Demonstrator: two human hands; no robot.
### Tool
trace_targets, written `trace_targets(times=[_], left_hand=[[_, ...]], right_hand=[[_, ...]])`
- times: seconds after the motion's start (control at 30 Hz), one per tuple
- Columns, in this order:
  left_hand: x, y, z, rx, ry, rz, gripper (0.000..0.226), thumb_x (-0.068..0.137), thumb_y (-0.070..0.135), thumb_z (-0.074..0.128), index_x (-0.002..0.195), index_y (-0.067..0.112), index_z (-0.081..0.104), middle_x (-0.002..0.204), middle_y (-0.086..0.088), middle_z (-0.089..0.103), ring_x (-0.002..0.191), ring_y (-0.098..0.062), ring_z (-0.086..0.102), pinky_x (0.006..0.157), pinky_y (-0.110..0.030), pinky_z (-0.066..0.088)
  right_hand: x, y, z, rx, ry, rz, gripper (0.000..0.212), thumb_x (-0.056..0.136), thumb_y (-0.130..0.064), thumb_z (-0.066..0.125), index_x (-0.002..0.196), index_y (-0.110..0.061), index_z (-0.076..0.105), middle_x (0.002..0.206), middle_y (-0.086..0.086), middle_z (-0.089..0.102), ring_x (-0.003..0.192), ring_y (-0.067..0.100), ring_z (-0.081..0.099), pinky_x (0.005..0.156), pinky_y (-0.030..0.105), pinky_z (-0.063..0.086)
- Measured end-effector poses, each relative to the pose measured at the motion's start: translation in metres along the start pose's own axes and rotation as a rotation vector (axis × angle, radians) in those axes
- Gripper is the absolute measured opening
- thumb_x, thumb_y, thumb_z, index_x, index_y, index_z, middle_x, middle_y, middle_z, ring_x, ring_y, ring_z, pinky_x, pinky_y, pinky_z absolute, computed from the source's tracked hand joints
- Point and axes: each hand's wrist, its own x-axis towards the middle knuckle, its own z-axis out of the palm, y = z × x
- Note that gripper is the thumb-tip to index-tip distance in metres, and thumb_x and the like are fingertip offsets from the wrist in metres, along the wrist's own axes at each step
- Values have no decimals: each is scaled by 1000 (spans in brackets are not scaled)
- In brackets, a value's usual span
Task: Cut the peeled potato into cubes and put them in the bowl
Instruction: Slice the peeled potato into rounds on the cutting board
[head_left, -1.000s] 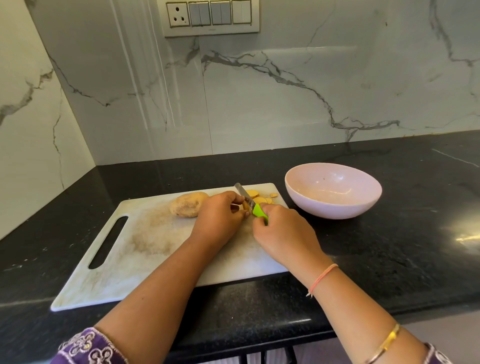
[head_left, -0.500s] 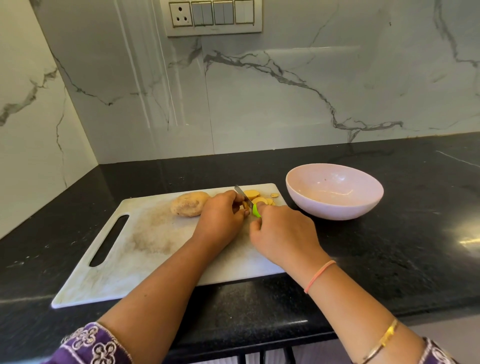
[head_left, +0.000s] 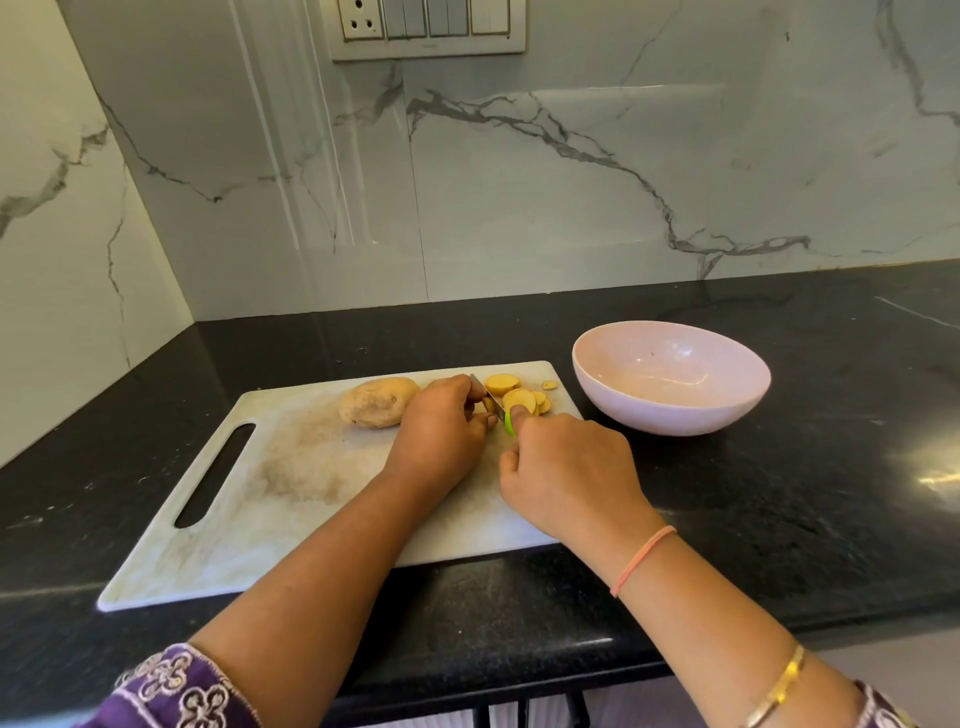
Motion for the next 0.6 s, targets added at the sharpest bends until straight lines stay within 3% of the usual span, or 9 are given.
trace_targets(times=[0.13,0.2,0.33,0.43,0.6], left_hand=[[3,-1,0,5,-6,-20,14,89,12,62,102,12,64,104,-1,65,95,-17,60,86,-33,50],[3,-3,0,18,-13,-41,17,90,13,61,107,11,63,108,-4,65,98,-18,60,88,-33,50],[4,-7,0,48,-22,-62,21,92,12,59,112,13,61,110,-3,64,96,-14,58,84,-26,48],[5,-7,1,55,-18,-63,23,92,13,59,115,13,61,112,-3,63,99,-15,58,87,-27,49],[1,-6,3,65,-16,-57,30,92,14,57,122,14,59,117,-3,63,103,-16,58,93,-32,50]], right_hand=[[-2,-1,0,-19,3,-14,37,98,-31,35,130,-19,48,87,1,58,79,21,57,55,28,31],[-7,-4,-2,-21,-24,-18,31,97,-32,37,121,-19,52,84,0,55,79,22,56,52,28,26],[-19,-6,-12,2,-85,-1,24,97,-33,37,103,-20,55,67,-6,34,71,19,45,60,30,31],[-18,-2,-27,30,-131,49,20,95,-33,39,87,-20,51,67,-5,38,72,20,49,58,29,33],[-15,11,-45,161,-255,174,34,91,-36,44,120,-24,58,93,0,62,85,20,57,71,31,49]])
